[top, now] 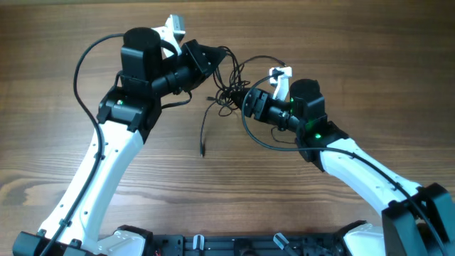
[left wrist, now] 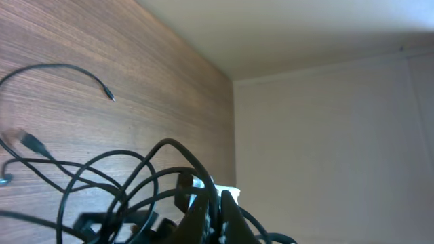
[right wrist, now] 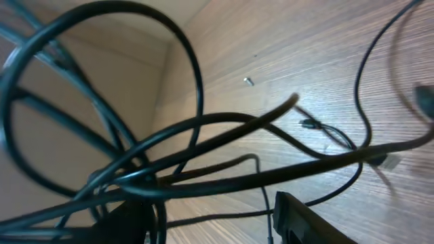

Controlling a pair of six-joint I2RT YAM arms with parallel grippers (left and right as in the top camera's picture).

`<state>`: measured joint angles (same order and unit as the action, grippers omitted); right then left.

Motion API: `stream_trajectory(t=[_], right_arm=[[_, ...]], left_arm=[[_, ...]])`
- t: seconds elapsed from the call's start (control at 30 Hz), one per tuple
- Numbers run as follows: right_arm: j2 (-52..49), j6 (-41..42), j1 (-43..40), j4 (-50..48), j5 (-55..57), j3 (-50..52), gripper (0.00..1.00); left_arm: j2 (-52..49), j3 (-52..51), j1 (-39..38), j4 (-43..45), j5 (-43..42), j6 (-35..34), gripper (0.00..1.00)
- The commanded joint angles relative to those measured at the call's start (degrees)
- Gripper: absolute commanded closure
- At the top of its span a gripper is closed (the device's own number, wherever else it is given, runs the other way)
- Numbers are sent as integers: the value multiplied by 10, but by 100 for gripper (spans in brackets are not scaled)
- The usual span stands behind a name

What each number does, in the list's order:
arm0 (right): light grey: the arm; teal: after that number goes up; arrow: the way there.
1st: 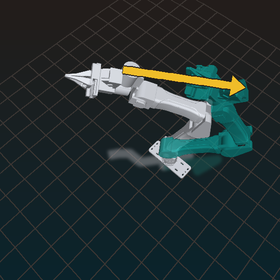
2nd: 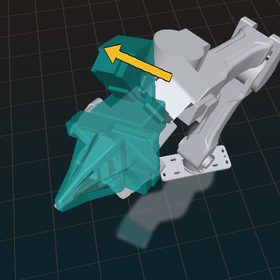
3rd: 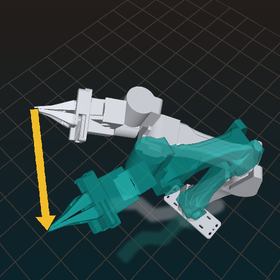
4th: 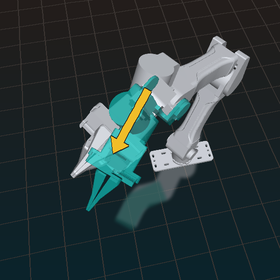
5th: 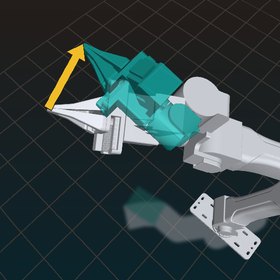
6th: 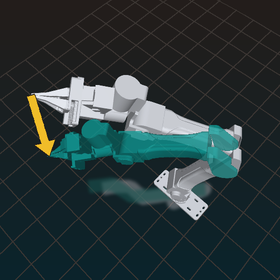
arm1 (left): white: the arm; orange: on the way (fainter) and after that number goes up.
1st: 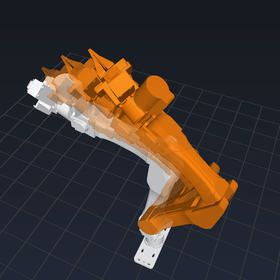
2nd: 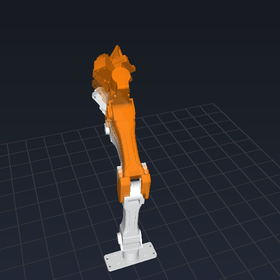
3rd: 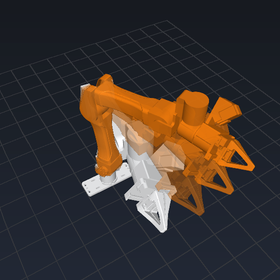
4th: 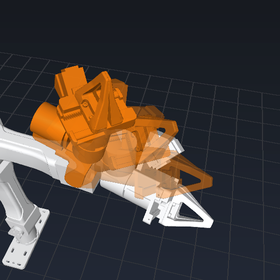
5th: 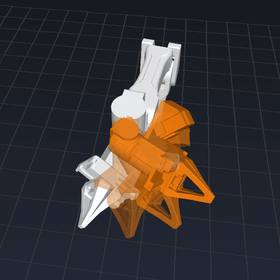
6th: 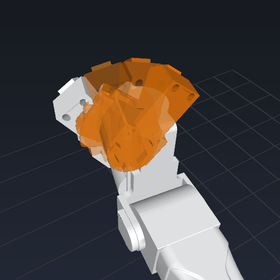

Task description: Untangle cables

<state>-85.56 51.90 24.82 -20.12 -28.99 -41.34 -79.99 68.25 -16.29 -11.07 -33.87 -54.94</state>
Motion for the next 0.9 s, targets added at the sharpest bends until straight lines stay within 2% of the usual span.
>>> stream_trajectory(t=[0.0,0.17,0.23,0.33,0.63,0.77,0.87], right_arm=[[-15,26,1,-4,60,-1,39],[-25,38,1,27,99,-1,44],[-27,38,-10,139,183,-1,45],[-27,37,-59,220,226,-1,48],[-27,3,-256,304,226,-1,48],[-27,-55,-293,316,191,-1,48],[-27,-95,-293,313,145,-1,43]], left_arm=[[-1,7,-16,15,-6,-43,96],[0,7,-19,85,-8,-97,96],[4,7,5,133,-11,-124,96],[17,7,44,141,-27,-133,96],[23,7,109,139,-40,-128,96],[23,7,129,137,-40,-128,96],[23,7,129,133,-40,-128,96]])
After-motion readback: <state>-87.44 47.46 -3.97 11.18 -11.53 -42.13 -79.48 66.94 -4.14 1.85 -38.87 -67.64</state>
